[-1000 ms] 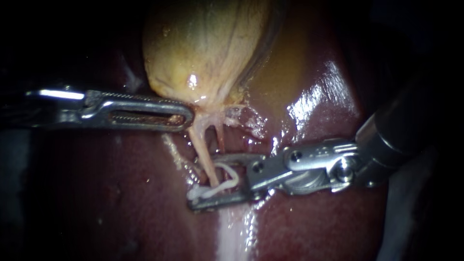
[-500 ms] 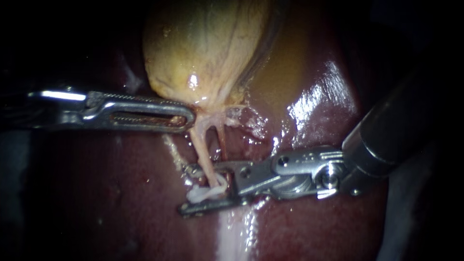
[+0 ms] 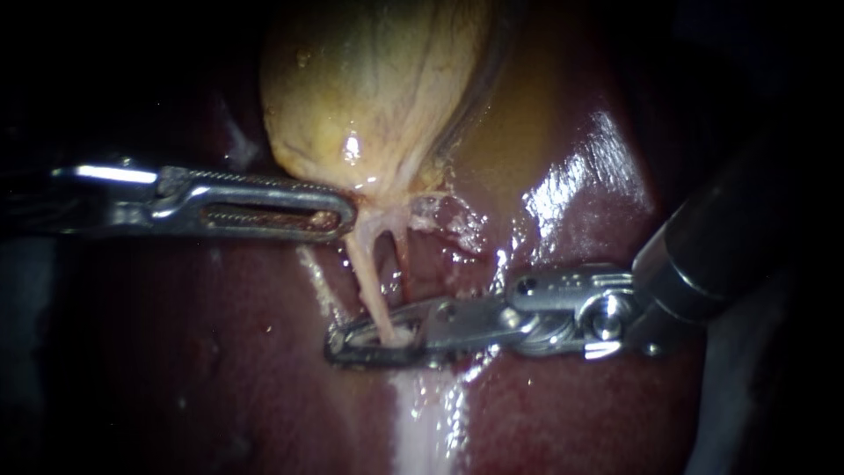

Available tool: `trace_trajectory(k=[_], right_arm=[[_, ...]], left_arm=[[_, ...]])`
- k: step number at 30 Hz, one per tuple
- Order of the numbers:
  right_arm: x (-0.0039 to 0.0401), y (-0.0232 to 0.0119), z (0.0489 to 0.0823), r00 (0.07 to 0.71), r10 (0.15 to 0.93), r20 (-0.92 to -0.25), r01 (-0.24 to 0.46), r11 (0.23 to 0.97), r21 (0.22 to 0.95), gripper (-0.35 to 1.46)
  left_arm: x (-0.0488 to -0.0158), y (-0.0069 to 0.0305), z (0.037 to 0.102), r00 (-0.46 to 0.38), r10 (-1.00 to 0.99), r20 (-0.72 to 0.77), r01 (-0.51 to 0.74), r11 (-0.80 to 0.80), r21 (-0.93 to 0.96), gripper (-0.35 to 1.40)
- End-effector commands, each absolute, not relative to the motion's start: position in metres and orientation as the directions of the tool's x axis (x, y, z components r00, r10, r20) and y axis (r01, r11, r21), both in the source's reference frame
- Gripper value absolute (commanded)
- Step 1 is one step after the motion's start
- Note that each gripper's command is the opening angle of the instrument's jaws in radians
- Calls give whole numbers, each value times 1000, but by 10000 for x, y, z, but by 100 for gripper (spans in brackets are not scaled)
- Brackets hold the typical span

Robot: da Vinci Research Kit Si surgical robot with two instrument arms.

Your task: Clipping second clip left tube

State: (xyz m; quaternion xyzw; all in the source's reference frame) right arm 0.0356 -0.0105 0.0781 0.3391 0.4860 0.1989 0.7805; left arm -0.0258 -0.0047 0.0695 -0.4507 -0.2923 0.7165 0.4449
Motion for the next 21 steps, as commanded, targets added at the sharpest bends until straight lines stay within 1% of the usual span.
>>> trace_trajectory(k=[1, 4, 21], right_arm=[[356, -105, 780, 448, 646, -618, 19, 684, 729, -35], [355, -105, 780, 448, 666, -596, 6, 665, 747, -35], [351, -106, 780, 454, 671, -586, 4, 656, 754, -35]], left_arm=[[-257, -47, 695, -198, 901, -386, -374, -433, -820, -35], [-257, -47, 696, -198, 901, -386, -374, -433, -820, -35], [-257, -47, 697, -196, 903, -381, -375, -429, -822, -35]])
